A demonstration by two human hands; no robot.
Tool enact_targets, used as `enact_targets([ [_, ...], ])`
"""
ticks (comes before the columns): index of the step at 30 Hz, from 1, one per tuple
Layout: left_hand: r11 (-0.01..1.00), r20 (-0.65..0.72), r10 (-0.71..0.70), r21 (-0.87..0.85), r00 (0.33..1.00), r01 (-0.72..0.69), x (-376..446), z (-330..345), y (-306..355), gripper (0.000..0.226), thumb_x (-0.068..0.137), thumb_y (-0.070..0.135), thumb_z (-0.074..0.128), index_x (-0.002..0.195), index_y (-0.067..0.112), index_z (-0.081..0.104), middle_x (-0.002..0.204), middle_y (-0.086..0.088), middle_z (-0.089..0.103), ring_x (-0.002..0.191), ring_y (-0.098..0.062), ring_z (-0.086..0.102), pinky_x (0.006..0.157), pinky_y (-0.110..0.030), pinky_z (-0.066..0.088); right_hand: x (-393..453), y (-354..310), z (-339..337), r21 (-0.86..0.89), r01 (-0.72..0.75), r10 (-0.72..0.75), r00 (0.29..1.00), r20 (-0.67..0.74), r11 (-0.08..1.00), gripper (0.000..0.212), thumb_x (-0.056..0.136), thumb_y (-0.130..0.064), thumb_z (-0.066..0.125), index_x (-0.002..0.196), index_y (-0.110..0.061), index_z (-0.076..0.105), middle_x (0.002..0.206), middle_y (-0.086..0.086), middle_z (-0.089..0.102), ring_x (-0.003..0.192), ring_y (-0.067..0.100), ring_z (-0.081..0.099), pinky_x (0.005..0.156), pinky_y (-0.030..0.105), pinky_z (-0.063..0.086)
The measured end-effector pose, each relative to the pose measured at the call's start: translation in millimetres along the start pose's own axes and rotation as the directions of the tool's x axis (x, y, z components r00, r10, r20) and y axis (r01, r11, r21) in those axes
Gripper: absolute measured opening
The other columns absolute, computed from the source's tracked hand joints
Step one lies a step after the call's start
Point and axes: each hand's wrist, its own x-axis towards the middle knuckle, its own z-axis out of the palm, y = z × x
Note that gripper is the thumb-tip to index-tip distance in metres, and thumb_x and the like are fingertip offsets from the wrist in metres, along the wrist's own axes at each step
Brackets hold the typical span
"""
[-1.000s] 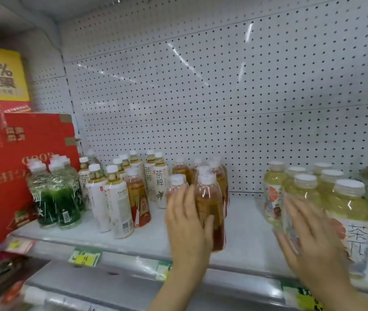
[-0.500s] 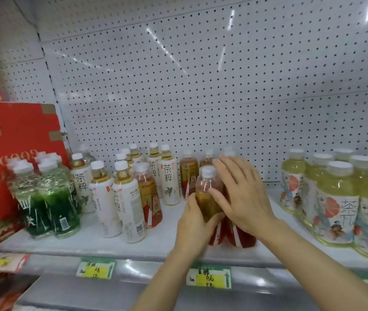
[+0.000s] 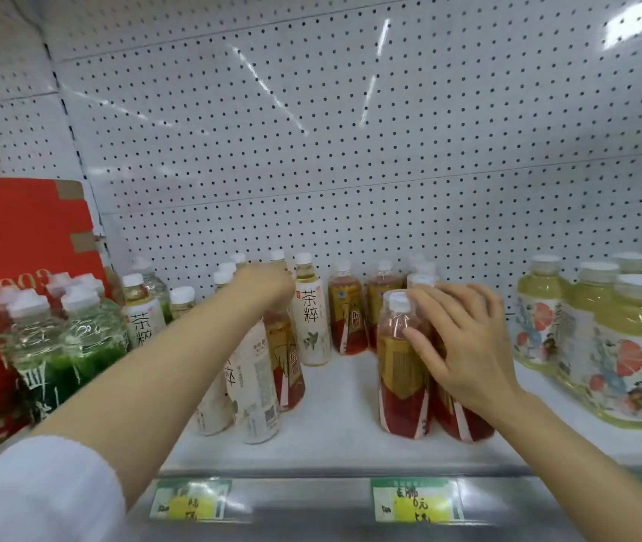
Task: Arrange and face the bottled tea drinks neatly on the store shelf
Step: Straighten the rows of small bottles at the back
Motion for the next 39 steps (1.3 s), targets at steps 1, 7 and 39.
enact_targets([
  [1, 0.998, 0.066, 0.015, -0.056, 0.998, -0.011, 7.8, -3.6, -3.5, 0.015, 0.093, 0.017, 0.062, 0.099, 0.004, 0.066, 0.091, -0.005, 0.065, 0.075, -0.018, 0.065, 0.073, -0.029, 0.056, -0.7, -0.4, -0.3, 0.002, -0.003, 0.003, 1.0, -0.003, 1.0, 0.05, 0.098, -0.047, 0.048, 0.126, -0.01, 0.066, 0.129, 0.001, 0.066, 0.117, 0.028, 0.057, 0.107, 0.047, 0.032],
  [7, 0.936, 0.04, 0.077, -0.347, 0.996, -0.059, 17.5, -17.5, 7.6, 0.034, 0.096, 0.024, 0.063, 0.118, -0.001, 0.059, 0.123, -0.013, 0.065, 0.084, -0.025, 0.074, 0.082, -0.039, 0.061, -2.0, -1.6, -0.6, 0.013, -0.021, 0.021, 1.0, 0.015, 1.0, 0.051, 0.099, -0.048, 0.044, 0.127, -0.01, 0.066, 0.129, 0.0, 0.066, 0.119, 0.027, 0.056, 0.108, 0.05, 0.033],
  [39, 0.805, 0.037, 0.1, -0.59, 0.994, -0.059, 141.4, -37.2, 88.1, 0.036, 0.087, 0.032, 0.075, 0.078, 0.004, 0.055, 0.079, -0.011, 0.062, 0.082, -0.027, 0.066, 0.086, -0.033, 0.057, -0.6, -5.0, -10.8, 0.107, -0.038, 0.028, 0.995, 0.094, 0.994, 0.048, 0.094, -0.038, 0.052, 0.133, -0.012, 0.061, 0.136, -0.006, 0.06, 0.124, 0.023, 0.054, 0.111, 0.054, 0.03],
])
